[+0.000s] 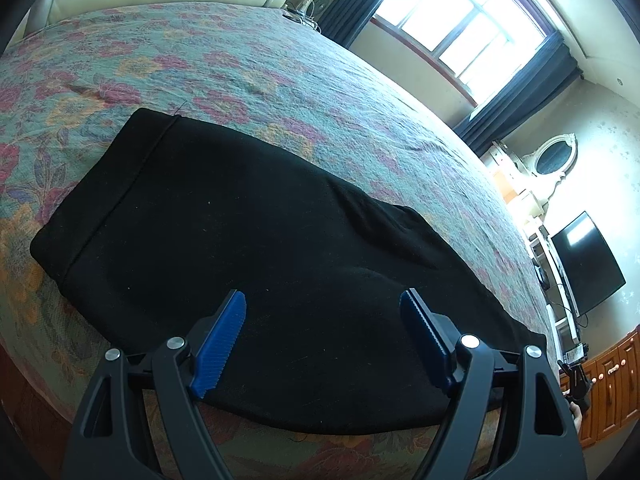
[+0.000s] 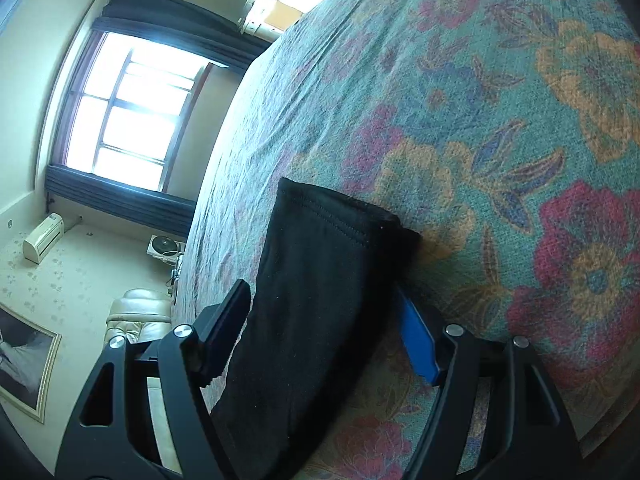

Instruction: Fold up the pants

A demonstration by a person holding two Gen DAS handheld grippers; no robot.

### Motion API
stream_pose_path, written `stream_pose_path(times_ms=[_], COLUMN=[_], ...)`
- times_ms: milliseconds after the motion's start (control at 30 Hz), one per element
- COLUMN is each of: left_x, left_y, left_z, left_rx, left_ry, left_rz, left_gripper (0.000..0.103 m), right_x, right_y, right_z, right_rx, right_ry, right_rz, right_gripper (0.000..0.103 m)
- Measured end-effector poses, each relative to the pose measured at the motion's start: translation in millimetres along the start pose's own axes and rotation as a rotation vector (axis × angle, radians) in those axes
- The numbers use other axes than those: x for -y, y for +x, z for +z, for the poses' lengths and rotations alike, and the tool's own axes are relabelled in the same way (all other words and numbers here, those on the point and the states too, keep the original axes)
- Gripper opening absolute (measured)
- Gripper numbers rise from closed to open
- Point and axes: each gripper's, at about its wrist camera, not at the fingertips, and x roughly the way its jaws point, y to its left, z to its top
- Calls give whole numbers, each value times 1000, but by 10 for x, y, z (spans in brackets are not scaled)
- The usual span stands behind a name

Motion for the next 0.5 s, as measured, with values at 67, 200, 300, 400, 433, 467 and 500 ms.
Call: stream_pose_path(times_ms=[67,200,300,400,433,467,500], left_x=[-7,-23,-78,-149,-163,-172,-170], left_y=[1,-12,-48,-65,-71,-78,-82], left_z=[-6,21,16,17,19,19,21], left_rx=[-2,6,22,23,24,28,30], left_ry=[1,8,-15,-46,-48,-49,-48], left_rz=[0,5,5,11,10,10,13], left_gripper=[79,79,79,79,79,79,79], right_x=[-13,-14,54,143,164,179,183], right_y=[51,68,61,77,93,100,98], right_z=[9,19,29,52,63,69,73], right_rx=[-2,5,7,-10,-17,-20,-20], right_ry=[-10,-16,-11,-8,-9,-9,-12], right_rz=[-7,-10,-10,-43,-52,-44,-36], right_gripper=[72,71,61,32,25,23,21])
